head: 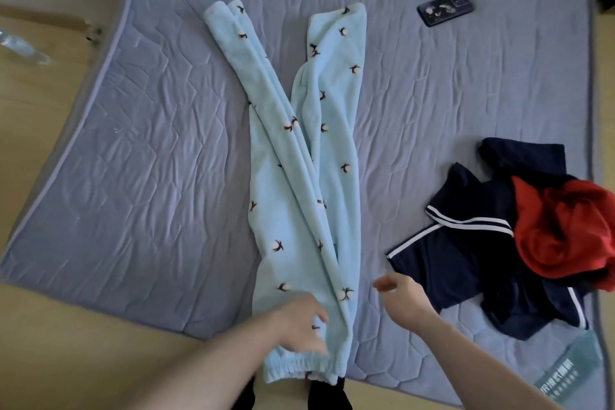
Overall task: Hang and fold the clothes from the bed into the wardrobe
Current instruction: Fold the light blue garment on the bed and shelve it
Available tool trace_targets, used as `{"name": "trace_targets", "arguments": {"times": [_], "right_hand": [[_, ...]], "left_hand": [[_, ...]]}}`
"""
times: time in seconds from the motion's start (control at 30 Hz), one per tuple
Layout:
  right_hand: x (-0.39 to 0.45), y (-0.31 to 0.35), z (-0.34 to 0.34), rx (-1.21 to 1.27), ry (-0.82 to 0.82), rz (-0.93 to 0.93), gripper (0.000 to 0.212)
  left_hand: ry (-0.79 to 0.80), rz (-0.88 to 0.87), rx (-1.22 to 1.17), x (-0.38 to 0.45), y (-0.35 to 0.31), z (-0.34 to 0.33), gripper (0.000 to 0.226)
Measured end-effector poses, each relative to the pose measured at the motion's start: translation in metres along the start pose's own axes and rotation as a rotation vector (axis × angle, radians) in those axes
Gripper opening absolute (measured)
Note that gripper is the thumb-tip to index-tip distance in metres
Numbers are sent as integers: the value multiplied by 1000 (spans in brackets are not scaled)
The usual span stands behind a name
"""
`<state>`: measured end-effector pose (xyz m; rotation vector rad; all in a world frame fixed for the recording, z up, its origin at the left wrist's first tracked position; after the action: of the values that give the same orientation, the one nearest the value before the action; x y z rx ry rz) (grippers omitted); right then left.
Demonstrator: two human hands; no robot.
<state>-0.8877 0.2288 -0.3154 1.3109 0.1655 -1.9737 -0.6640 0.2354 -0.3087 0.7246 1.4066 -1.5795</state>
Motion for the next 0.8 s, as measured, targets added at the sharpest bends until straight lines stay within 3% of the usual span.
{"name": "trace_targets", "arguments": {"times": [0.13, 0.27, 0.47, 0.67, 0.73, 0.8], "right_hand": [[27, 39, 3, 57, -15, 46, 25], [57, 100, 8, 87, -43, 153, 28], [105, 185, 7, 213, -92, 253, 52], [140, 212, -13, 207, -119, 280, 79], [148, 211, -21, 166, -110, 286, 81], [157, 207, -29, 93, -73, 281, 69]], "left_hand": [[-448, 133, -182, 11, 60, 117, 38], [-728, 247, -295, 17, 102, 221, 41], [-941, 210, -517, 48, 109, 330, 63], [-1086, 141, -911, 94, 104, 379, 68], [-1095, 121, -1050, 109, 105, 387, 74], [-1131, 112, -1147, 117, 107, 393, 80]]}}
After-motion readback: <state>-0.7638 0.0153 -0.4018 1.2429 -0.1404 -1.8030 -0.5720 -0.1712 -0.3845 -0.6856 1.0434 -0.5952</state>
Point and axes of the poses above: each hand's wrist, its own x-axis towards the middle knuckle, its own z-axis out of the back of the hand, y = z × x, the point moved 8 cm from there along x, towards the middle knuckle, and after that the axes turned 4 degrees about -x, right-handed, at the moved point
